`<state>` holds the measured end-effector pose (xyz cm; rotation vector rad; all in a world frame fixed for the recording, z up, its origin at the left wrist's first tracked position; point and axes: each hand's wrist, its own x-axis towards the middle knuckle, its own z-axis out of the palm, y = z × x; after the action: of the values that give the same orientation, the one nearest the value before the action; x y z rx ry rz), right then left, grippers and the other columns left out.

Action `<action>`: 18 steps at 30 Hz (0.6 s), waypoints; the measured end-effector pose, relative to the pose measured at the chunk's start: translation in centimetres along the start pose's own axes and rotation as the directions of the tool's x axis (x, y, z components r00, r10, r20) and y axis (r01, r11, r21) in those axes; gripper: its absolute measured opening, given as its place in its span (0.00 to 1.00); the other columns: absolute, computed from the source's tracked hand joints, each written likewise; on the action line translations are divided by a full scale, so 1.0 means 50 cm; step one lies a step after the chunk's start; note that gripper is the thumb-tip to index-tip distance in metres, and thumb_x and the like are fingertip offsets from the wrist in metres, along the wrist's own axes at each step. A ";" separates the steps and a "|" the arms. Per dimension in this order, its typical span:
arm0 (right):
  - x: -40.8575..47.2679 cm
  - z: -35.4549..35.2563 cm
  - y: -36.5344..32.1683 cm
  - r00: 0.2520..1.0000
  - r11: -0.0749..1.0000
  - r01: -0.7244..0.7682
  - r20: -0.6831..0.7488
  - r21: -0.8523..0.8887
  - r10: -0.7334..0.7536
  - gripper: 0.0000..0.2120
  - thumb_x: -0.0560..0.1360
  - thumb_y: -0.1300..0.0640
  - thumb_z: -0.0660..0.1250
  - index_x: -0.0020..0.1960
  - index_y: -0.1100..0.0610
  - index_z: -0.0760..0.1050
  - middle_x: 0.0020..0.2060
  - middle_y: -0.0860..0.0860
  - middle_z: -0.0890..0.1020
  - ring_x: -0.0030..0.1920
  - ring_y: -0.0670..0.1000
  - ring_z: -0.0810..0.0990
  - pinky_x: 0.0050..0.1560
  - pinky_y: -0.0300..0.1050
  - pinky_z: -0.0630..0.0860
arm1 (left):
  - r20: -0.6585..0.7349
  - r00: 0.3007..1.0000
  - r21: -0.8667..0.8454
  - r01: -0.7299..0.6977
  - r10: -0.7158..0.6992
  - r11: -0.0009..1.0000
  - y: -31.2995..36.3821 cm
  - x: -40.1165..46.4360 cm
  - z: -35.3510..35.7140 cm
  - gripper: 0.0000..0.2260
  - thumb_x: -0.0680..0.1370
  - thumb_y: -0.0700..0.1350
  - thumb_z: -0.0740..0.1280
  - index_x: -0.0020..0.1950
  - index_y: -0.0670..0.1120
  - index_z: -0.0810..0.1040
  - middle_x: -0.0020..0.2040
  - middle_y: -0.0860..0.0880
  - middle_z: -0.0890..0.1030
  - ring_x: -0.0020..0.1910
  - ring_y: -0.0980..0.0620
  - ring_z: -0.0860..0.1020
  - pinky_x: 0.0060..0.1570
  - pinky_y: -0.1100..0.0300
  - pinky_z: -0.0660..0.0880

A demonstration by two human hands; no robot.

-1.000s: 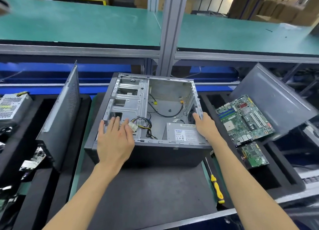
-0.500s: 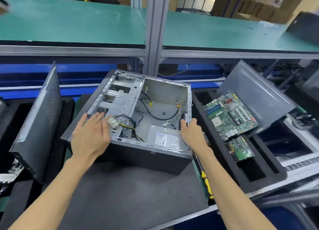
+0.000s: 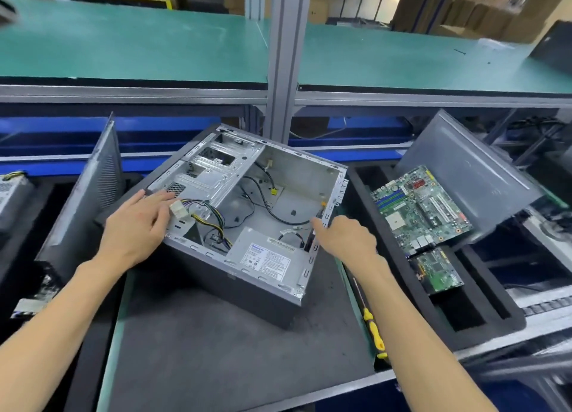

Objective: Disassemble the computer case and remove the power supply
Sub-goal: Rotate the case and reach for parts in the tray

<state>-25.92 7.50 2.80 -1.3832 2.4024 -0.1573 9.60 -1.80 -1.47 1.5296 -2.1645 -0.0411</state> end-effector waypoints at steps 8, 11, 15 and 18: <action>0.086 -0.061 -0.032 0.922 0.974 0.186 -0.365 0.133 -0.126 0.20 0.81 0.44 0.62 0.59 0.60 0.78 0.57 0.60 0.78 0.61 0.62 0.72 0.56 0.55 0.72 | -0.209 0.707 -0.677 0.393 -0.675 0.622 0.118 -0.077 -0.005 0.15 0.81 0.44 0.59 0.68 0.48 0.70 0.66 0.50 0.71 0.60 0.54 0.71 0.59 0.69 0.66; 0.130 -0.056 -0.066 0.853 0.946 0.307 -0.473 0.108 -0.223 0.21 0.81 0.46 0.64 0.66 0.60 0.74 0.62 0.59 0.75 0.65 0.61 0.69 0.60 0.56 0.69 | -0.078 0.495 -0.768 0.523 -0.865 0.369 0.174 -0.084 0.013 0.22 0.81 0.45 0.63 0.72 0.39 0.65 0.71 0.42 0.65 0.71 0.45 0.65 0.70 0.58 0.63; 0.201 -0.041 -0.081 0.851 0.930 0.355 -0.443 0.092 -0.281 0.28 0.81 0.47 0.64 0.74 0.63 0.67 0.72 0.60 0.70 0.75 0.60 0.64 0.72 0.59 0.64 | 0.183 0.380 -0.791 0.605 -0.907 0.094 0.228 -0.070 0.044 0.31 0.82 0.51 0.63 0.80 0.42 0.53 0.77 0.43 0.57 0.74 0.44 0.61 0.73 0.45 0.62; 0.246 -0.021 -0.072 0.906 0.953 0.298 -0.332 0.062 -0.262 0.32 0.83 0.44 0.60 0.79 0.62 0.59 0.79 0.58 0.62 0.80 0.56 0.55 0.78 0.62 0.50 | 0.135 0.368 -0.816 0.568 -0.920 0.108 0.253 -0.055 0.067 0.30 0.84 0.49 0.60 0.81 0.43 0.49 0.78 0.42 0.56 0.74 0.42 0.60 0.71 0.46 0.63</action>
<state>-28.96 -4.92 1.63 -1.7593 2.3800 -0.6278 -2.14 4.55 -1.69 1.6789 -0.5086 -0.8234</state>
